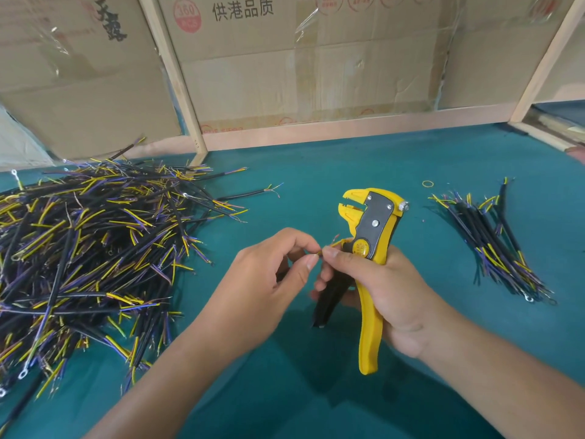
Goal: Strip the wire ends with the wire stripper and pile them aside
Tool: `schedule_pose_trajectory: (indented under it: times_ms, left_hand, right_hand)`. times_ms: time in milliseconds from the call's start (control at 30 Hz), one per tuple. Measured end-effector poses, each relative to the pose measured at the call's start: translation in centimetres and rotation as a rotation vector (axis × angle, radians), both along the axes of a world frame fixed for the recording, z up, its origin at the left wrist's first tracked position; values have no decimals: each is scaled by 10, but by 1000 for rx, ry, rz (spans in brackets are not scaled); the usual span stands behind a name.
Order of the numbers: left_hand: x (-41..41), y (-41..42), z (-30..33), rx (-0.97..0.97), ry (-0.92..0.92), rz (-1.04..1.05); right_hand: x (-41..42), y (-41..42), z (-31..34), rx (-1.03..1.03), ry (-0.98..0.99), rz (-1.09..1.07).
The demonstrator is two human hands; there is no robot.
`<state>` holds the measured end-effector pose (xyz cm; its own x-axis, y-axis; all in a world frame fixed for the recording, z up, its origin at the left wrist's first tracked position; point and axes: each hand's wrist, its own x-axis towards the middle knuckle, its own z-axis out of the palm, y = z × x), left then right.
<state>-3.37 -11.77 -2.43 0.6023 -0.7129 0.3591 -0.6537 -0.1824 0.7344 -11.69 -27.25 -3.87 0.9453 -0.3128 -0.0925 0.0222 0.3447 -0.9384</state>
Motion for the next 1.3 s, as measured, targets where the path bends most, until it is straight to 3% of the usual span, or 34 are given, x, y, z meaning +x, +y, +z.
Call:
schedule_pose_trajectory:
  times_ms: [167, 1000, 1300]
  left_hand:
    - [-2, -2, -2, -49, 14, 60]
    - [-2, 1, 2, -14, -39, 66]
    - [-1, 2, 6, -37, -109, 81]
  right_hand:
    - [1, 0, -3, 40, -36, -10]
    - [2, 1, -4, -283, -112, -114]
    - [2, -1, -2, -243, -93, -76]
